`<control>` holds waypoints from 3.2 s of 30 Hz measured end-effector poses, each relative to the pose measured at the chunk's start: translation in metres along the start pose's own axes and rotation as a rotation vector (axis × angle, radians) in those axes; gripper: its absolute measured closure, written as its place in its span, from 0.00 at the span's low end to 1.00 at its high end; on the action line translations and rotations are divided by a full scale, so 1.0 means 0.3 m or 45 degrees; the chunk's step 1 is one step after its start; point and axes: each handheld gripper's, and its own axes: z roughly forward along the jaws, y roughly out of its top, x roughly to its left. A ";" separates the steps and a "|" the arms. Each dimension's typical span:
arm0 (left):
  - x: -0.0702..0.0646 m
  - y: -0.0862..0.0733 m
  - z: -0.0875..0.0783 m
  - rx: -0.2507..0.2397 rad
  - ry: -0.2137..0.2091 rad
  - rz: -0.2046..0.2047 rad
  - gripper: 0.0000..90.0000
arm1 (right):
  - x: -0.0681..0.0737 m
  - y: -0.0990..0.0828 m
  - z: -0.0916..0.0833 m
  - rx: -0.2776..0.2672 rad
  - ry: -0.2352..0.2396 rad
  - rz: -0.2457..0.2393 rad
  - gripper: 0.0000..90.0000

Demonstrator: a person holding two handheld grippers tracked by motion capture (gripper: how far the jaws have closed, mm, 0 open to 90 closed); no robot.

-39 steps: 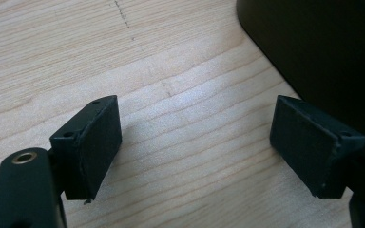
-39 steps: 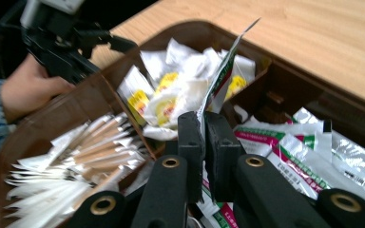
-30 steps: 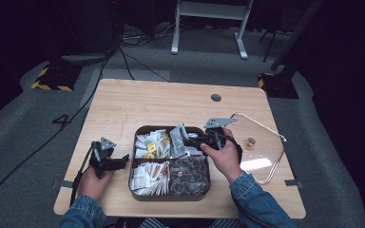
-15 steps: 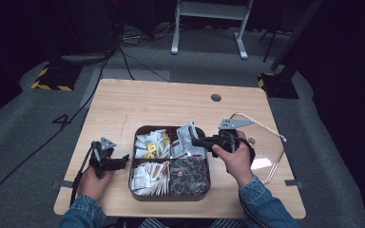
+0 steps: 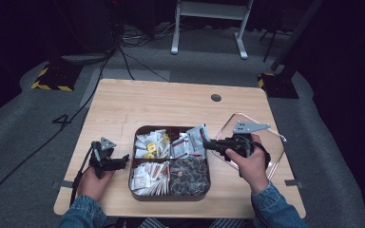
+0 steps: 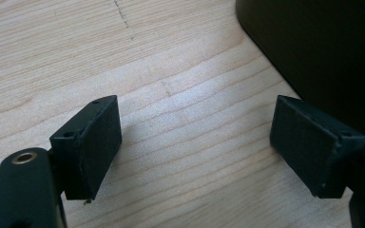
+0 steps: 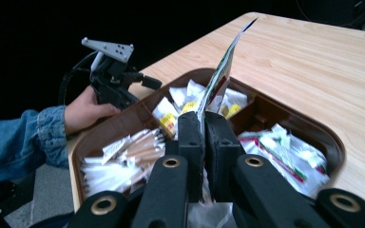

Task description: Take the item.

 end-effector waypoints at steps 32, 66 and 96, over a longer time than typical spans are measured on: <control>0.000 0.000 0.000 0.000 0.000 0.000 0.20 | -0.040 -0.201 -0.269 0.123 -0.134 0.097 0.96; 0.000 0.000 0.000 0.000 0.001 0.000 0.20 | -0.062 -0.378 -0.136 0.379 -0.038 0.210 0.93; 0.000 0.000 0.000 0.000 0.000 0.000 0.20 | -0.103 -0.400 -0.129 0.366 -0.284 0.121 0.51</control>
